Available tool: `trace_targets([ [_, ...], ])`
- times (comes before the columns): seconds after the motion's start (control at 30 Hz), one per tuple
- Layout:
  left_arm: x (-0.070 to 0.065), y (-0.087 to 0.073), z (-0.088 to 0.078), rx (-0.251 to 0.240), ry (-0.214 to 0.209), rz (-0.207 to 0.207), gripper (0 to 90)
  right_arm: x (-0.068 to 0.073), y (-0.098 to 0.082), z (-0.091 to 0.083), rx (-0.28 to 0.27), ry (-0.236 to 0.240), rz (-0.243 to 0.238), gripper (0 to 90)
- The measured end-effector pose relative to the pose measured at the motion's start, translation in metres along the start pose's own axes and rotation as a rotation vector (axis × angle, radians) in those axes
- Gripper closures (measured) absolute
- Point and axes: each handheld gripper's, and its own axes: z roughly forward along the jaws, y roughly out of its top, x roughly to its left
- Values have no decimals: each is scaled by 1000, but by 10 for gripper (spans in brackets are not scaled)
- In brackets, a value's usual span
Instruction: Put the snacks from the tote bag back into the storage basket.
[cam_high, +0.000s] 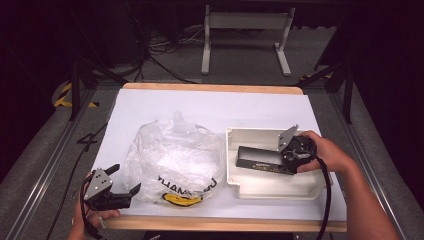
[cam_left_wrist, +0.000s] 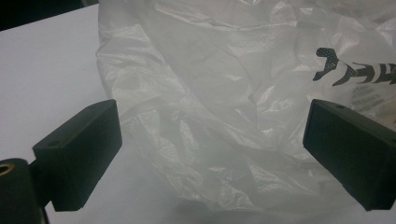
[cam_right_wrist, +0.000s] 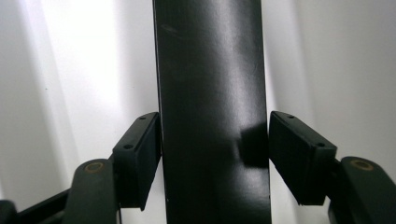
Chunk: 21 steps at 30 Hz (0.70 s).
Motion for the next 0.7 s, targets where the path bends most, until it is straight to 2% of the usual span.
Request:
trace_targets([
  [0.17, 3, -1, 2, -3, -2, -16, 52, -1, -3, -3, -19, -30, 26, 360],
  [0.37, 4, -2, 0, -12, -1, -16, 52, 3, -8, -15, -104, -72, 40, 359],
  [0.43, 3, -2, -1, -15, 3, -19, 53, 3, -9, -17, -112, -80, 48, 359],
  [0.47, 3, -2, -1, -15, 5, -18, 53, 5, -10, -20, -142, -94, 59, 353],
  [0.5, 3, -2, -1, -15, 5, -18, 52, 5, -10, -20, -142, -94, 59, 353],
  [0.57, 3, -2, -2, -13, 8, -19, 52, 4, -14, -24, -178, -84, 82, 384],
  [0.7, 3, -2, -2, -10, 11, -16, 52, 3, -19, -28, -222, -130, 119, 390],
])
